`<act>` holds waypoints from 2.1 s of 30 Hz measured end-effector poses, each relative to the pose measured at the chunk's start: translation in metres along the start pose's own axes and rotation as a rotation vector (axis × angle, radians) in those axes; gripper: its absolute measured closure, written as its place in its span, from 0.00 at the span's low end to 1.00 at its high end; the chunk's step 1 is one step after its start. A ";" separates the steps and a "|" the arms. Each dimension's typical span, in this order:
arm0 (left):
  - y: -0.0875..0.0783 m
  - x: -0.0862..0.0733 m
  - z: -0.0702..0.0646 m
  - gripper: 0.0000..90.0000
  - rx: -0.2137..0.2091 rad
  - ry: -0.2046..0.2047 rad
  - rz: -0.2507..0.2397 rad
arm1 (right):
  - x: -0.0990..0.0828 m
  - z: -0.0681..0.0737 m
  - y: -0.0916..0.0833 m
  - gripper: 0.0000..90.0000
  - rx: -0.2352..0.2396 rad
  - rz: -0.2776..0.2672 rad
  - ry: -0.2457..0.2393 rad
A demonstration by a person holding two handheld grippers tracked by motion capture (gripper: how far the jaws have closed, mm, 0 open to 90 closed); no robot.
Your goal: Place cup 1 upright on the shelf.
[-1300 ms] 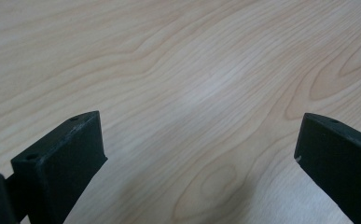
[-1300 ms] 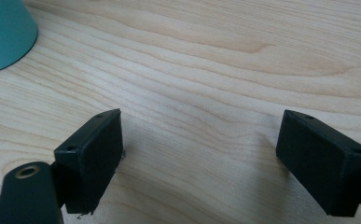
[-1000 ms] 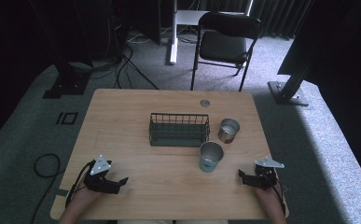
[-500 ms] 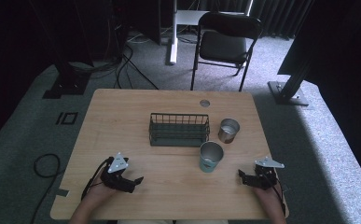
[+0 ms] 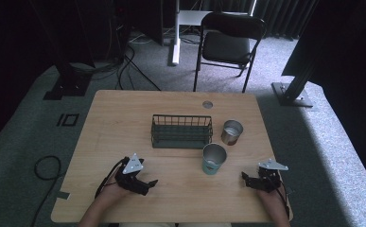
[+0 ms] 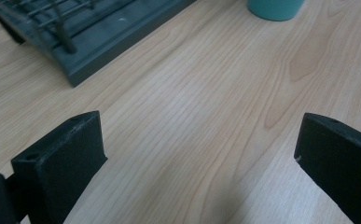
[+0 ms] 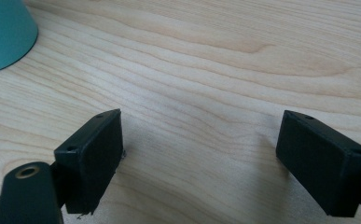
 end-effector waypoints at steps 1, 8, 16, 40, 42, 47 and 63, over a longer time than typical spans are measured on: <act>0.003 0.002 -0.003 0.02 -0.012 0.010 0.001 | 0.000 0.000 0.000 0.16 -0.001 0.000 0.000; 0.013 0.006 -0.010 0.02 -0.054 0.017 -0.003 | 0.000 0.000 0.000 0.16 -0.001 0.000 0.000; 0.020 0.015 -0.014 0.02 -0.083 0.014 -0.030 | 0.000 0.000 0.000 0.16 -0.001 0.000 0.001; 0.049 0.060 -0.035 0.02 -0.176 0.076 -0.079 | 0.000 0.000 0.000 0.16 -0.001 -0.001 0.002; 0.052 0.064 -0.036 0.02 -0.180 0.078 -0.084 | 0.000 0.000 0.000 0.16 -0.001 -0.001 0.002; 0.056 0.069 -0.039 0.02 -0.187 0.085 -0.088 | 0.000 0.000 0.000 0.16 -0.001 -0.001 0.002; 0.081 0.089 -0.051 0.02 -0.230 0.108 -0.085 | 0.000 0.000 0.000 0.16 -0.001 -0.001 0.002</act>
Point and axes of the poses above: each handheld gripper's, and its own axes: y roughly forward along the jaws, x roughly out of its top, z roughly to its left, the point moved 2 cm from there along y, roughly forward along the jaws, and after that the axes turned 5 degrees about x, right-handed, at the moved point
